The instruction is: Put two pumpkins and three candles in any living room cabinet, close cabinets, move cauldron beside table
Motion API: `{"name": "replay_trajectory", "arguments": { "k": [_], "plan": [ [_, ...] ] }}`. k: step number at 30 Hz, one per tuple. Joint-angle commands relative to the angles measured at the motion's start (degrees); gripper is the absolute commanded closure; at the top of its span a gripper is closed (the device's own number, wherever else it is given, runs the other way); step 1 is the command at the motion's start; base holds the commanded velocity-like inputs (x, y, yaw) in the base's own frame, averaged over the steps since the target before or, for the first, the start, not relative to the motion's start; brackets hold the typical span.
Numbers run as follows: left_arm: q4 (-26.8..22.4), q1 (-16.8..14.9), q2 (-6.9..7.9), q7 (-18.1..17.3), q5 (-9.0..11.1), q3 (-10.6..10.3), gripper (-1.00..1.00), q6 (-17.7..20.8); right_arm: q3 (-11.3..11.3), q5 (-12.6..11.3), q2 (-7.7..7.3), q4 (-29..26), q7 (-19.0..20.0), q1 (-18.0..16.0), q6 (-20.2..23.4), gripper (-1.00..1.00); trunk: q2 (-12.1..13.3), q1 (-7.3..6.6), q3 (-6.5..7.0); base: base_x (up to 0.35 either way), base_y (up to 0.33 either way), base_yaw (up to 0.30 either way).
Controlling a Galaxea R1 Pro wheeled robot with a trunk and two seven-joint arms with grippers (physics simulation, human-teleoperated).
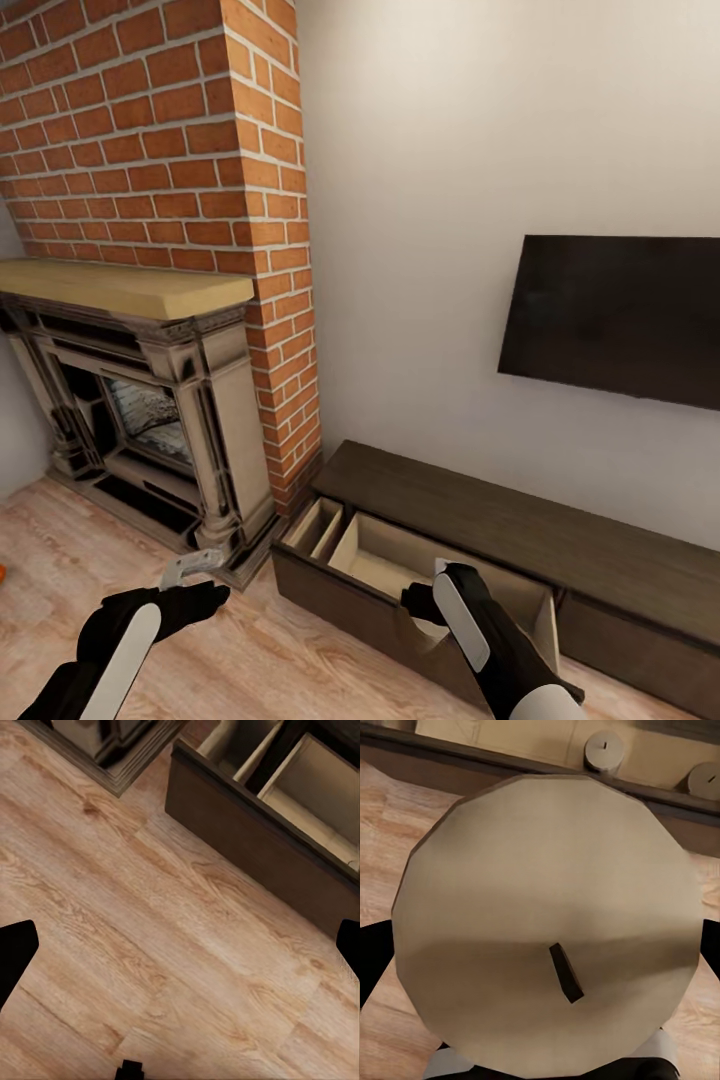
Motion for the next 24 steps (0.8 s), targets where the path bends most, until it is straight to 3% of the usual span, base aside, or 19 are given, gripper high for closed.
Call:
{"name": "replay_trajectory", "arguments": {
  "k": [1, 14, 19, 24],
  "plan": [
    [-0.02, -0.01, 0.06, 0.51, 0.63, -0.08, -1.0, -0.01, 0.11, -0.64, -0.02, -0.06, -0.61, -0.05, 0.03, 1.0, -0.12, 0.06, -0.12, 0.28, 0.074, 0.008],
    [0.13, 0.13, 0.09, 0.29, 0.86, 0.12, -1.0, -0.22, 0.02, -0.64, -0.02, -0.06, -0.62, -0.05, 0.03, 1.0, -0.12, 0.06, -0.12, 0.241, 0.063, 0.002],
    [0.16, 0.15, -0.05, 0.22, 0.91, 2.92, -1.0, -0.22, 0.02, -0.64, -0.02, -0.06, -0.61, -0.05, -0.55, 1.0, -0.12, 0.06, -0.12, 0.131, 0.092, 0.0],
    [0.28, 0.16, -0.08, 0.28, 0.93, 3.81, -1.0, -0.22, 0.15, -0.64, -0.11, -0.05, -0.63, 0.01, -4.04, 1.0, -0.12, 0.06, -0.12, 0.08, 0.044, 0.0]
  ]
}}
